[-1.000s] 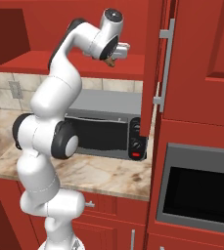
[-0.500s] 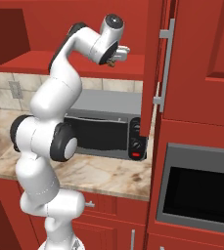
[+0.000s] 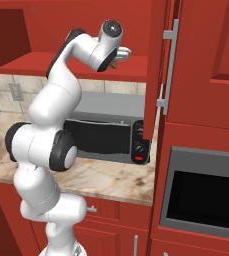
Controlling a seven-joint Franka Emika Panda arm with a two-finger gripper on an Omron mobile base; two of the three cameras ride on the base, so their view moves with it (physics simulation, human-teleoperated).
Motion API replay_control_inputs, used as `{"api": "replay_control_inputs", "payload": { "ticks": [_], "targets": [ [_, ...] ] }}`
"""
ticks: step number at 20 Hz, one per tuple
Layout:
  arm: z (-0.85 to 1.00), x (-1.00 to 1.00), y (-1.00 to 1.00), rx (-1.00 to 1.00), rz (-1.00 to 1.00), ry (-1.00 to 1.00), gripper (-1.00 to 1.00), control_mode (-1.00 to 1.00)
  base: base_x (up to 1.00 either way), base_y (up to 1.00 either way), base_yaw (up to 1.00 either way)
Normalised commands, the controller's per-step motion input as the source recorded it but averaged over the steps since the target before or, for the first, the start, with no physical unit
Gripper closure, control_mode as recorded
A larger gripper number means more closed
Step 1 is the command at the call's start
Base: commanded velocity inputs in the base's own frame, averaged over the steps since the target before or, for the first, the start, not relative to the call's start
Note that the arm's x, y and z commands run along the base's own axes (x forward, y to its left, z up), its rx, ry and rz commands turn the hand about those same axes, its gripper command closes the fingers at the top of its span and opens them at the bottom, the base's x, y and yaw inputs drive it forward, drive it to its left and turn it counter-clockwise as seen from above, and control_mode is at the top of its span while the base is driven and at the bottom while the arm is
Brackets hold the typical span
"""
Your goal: Open the cabinet, retrieve the rolling pin, and place it next to the meat on the cutting board to prepare for tenderizing.
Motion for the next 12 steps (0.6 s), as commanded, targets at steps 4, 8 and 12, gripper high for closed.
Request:
{"api": "replay_control_inputs", "payload": {
  "ticks": [4, 8, 12],
  "targets": [
    [-0.12, 0.00, -0.35, -0.12, 0.08, -0.23, -1.00, -1.00, 0.00, 0.00, 0.00],
    [-0.28, 0.07, -0.35, -0.12, 0.08, -0.14, -1.00, -1.00, 0.00, 0.00, 0.00],
    [-0.34, 0.14, -0.40, -0.10, 0.07, -0.07, -1.00, -1.00, 0.00, 0.00, 0.00]
  ]
}}
